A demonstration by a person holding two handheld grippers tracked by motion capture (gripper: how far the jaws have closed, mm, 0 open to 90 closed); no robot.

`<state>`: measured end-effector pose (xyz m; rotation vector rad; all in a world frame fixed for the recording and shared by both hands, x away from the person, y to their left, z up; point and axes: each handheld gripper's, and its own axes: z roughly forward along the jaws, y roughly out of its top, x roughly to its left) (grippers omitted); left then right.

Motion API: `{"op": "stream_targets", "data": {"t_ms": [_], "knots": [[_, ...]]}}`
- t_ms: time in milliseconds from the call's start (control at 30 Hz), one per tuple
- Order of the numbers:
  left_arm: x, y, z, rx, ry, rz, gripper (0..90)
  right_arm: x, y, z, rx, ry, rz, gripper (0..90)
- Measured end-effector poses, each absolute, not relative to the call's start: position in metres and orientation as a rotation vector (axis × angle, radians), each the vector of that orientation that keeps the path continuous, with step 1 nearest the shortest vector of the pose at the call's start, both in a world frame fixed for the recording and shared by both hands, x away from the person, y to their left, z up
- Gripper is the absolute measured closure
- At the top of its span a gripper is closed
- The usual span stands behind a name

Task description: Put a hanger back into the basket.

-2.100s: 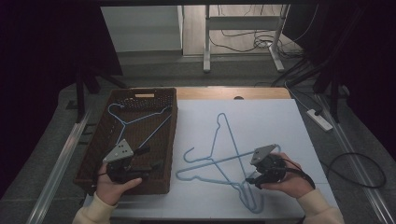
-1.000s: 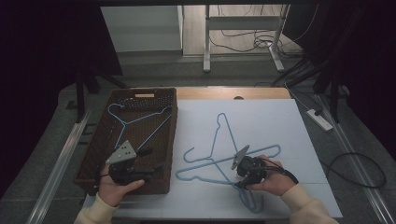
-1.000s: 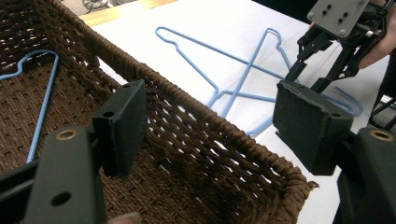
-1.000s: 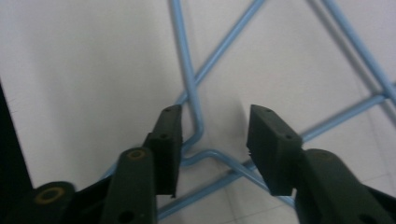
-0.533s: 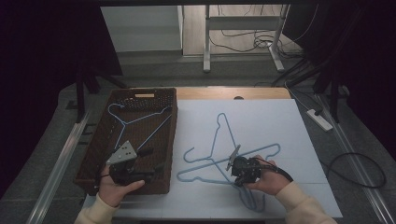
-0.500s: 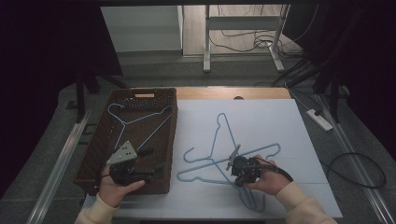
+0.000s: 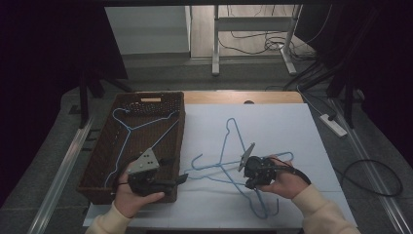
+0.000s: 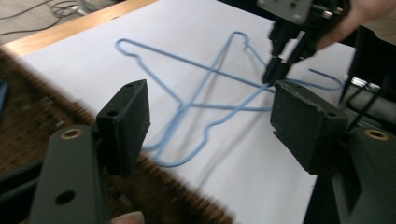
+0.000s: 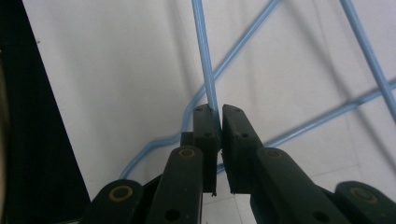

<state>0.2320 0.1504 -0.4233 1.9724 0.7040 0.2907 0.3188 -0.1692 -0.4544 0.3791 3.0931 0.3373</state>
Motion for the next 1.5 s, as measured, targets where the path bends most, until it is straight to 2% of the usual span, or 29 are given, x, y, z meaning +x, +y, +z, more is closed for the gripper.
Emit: {"op": "stream_targets", "data": {"t_ms": [267,533,1033,1267,1333,1433,1467,1500], "knots": [[0.242,0.107,-0.431,2.128,0.618,0.239,30.7,0.317,-0.170,-0.447,0.349,3.100,0.347,85.6],[0.252,0.082,-0.443,2.187,0.609,0.212,29.0,0.316,-0.173,-0.441,0.340,3.101,0.354,85.8],[0.269,0.018,-0.464,2.362,0.546,0.245,27.5,0.314,-0.179,-0.439,0.315,3.108,0.367,86.0],[0.273,0.002,-0.476,2.418,0.489,0.342,40.8,0.315,-0.182,-0.438,0.328,3.104,0.373,86.0],[0.273,-0.001,-0.478,2.429,0.474,0.345,47.5,0.315,-0.183,-0.438,0.329,3.106,0.384,86.0],[0.274,-0.005,-0.482,2.453,0.449,0.345,52.1,0.315,-0.183,-0.437,0.321,3.107,0.384,86.0],[0.274,-0.005,-0.483,2.458,0.446,0.354,56.6,0.314,-0.182,-0.437,0.315,3.111,0.376,86.0],[0.275,-0.006,-0.483,2.463,0.443,0.360,56.6,0.314,-0.182,-0.437,0.315,3.111,0.376,86.0]]}}
